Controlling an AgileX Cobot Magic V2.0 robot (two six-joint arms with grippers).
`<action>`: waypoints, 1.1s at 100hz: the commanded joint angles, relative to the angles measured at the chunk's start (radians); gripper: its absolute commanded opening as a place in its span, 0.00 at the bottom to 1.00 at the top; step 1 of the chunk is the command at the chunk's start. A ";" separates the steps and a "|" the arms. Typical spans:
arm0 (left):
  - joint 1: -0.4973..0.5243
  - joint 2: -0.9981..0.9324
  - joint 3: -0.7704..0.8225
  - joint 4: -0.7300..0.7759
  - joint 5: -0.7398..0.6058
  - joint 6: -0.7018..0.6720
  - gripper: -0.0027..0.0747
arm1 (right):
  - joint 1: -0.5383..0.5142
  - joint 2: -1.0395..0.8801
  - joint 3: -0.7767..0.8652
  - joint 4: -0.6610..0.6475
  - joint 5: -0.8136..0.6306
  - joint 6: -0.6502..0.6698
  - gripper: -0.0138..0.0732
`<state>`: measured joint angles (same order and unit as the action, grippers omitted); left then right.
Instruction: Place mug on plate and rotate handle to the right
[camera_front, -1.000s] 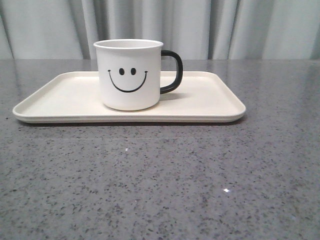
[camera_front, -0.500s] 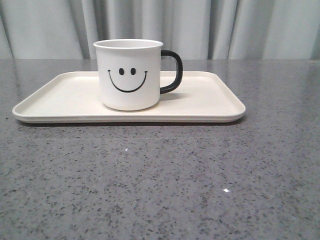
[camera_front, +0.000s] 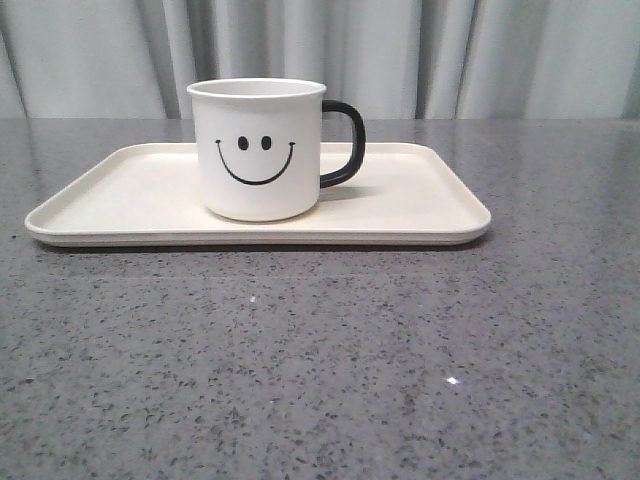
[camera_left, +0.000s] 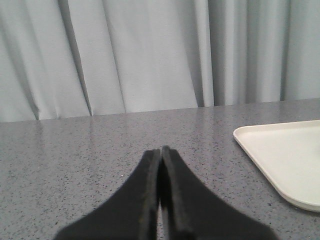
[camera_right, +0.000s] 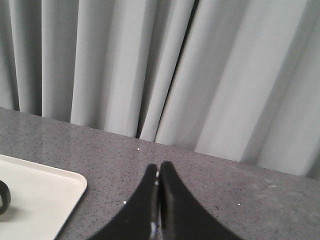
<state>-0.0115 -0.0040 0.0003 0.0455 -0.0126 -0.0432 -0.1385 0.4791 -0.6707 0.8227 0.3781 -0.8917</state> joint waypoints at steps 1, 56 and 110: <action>0.003 -0.029 0.009 -0.002 -0.078 -0.010 0.01 | 0.002 0.004 -0.026 0.024 -0.051 -0.006 0.02; 0.003 -0.029 0.009 -0.002 -0.078 -0.010 0.01 | 0.002 0.004 -0.026 0.024 -0.051 -0.006 0.02; 0.003 -0.029 0.009 -0.002 -0.078 -0.010 0.01 | 0.054 -0.171 0.046 0.023 -0.063 -0.007 0.02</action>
<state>-0.0115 -0.0040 0.0003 0.0455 -0.0126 -0.0432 -0.1066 0.3524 -0.6362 0.8227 0.3808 -0.8917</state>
